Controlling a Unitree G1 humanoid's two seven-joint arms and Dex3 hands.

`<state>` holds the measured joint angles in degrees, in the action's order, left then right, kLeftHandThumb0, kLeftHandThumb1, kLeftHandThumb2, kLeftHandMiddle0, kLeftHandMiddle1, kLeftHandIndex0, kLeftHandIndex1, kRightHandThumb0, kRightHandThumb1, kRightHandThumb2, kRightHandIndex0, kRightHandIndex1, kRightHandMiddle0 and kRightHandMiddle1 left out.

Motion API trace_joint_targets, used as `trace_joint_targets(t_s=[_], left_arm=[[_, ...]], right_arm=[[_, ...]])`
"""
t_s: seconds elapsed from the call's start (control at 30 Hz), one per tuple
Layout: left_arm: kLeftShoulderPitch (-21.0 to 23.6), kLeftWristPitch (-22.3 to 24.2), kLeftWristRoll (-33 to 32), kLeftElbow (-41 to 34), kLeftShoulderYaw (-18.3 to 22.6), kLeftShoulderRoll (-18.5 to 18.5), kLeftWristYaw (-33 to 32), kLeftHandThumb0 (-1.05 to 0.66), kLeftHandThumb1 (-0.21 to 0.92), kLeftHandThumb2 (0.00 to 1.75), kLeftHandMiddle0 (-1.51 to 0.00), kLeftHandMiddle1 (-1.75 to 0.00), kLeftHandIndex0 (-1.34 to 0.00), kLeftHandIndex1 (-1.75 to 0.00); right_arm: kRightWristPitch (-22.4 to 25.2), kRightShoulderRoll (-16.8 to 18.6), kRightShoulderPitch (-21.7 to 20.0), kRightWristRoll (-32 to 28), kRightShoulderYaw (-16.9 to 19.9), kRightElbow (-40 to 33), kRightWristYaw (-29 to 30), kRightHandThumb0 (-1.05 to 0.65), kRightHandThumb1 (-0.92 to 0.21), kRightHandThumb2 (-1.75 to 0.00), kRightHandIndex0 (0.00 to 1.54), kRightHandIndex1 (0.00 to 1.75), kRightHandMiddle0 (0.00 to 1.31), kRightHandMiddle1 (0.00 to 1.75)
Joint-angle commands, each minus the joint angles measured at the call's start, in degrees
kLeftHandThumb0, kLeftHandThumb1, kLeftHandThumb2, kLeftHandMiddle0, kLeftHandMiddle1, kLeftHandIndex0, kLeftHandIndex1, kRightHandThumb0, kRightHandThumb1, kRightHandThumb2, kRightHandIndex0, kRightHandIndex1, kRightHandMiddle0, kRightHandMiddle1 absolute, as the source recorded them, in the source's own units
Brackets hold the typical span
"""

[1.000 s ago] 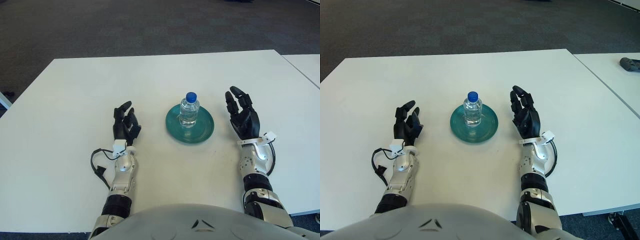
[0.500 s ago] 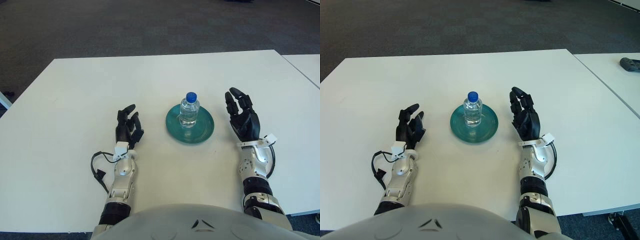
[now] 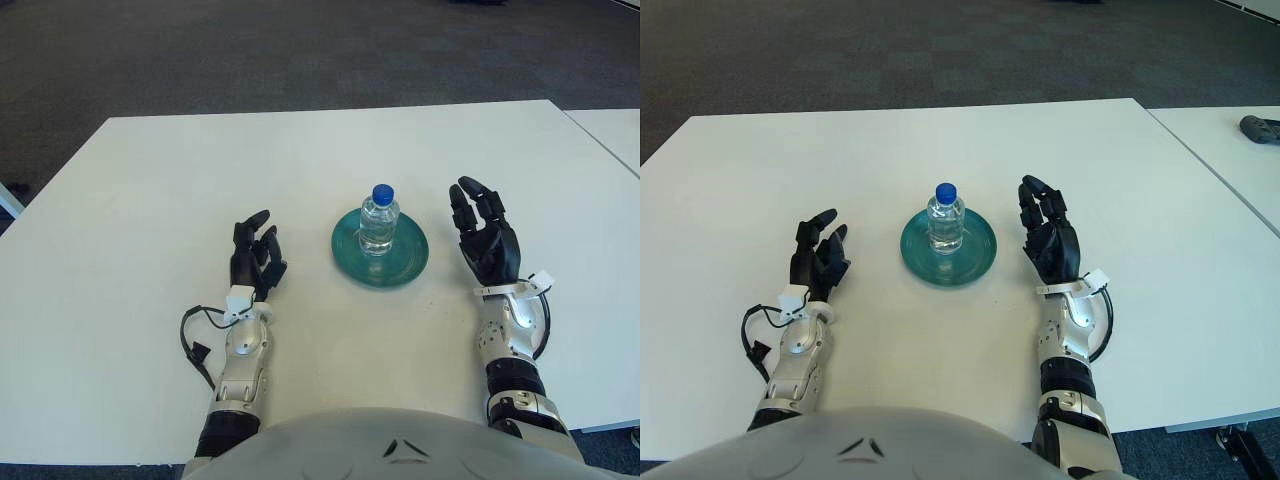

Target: Put the bottle into the plate.

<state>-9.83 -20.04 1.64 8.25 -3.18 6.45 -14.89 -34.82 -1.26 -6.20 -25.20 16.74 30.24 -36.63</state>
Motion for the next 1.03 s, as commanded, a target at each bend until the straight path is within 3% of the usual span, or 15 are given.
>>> trace_joint_targets(t_s=[0.0, 1.0], left_arm=[[-0.40, 0.65, 0.00, -0.76, 0.36, 1.28, 0.09, -0.82, 0.92, 0.73, -0.50, -0.36, -0.14, -0.96], [-0.88, 1.04, 0.37, -1.77, 0.21, 1.46, -0.02, -0.82, 0.92, 0.75, -0.45, -0.40, -0.14, -0.97]], right_arm=[[0.44, 1.64, 3.44, -0.49, -0.13, 1.91, 0.34, -0.77, -0.92, -0.85, 0.36, 0.03, 0.00, 0.81], [1.29, 1.62, 4.78, -0.68, -0.50, -0.35, 0.59, -0.77, -0.92, -0.85, 0.36, 0.02, 0.00, 0.81]])
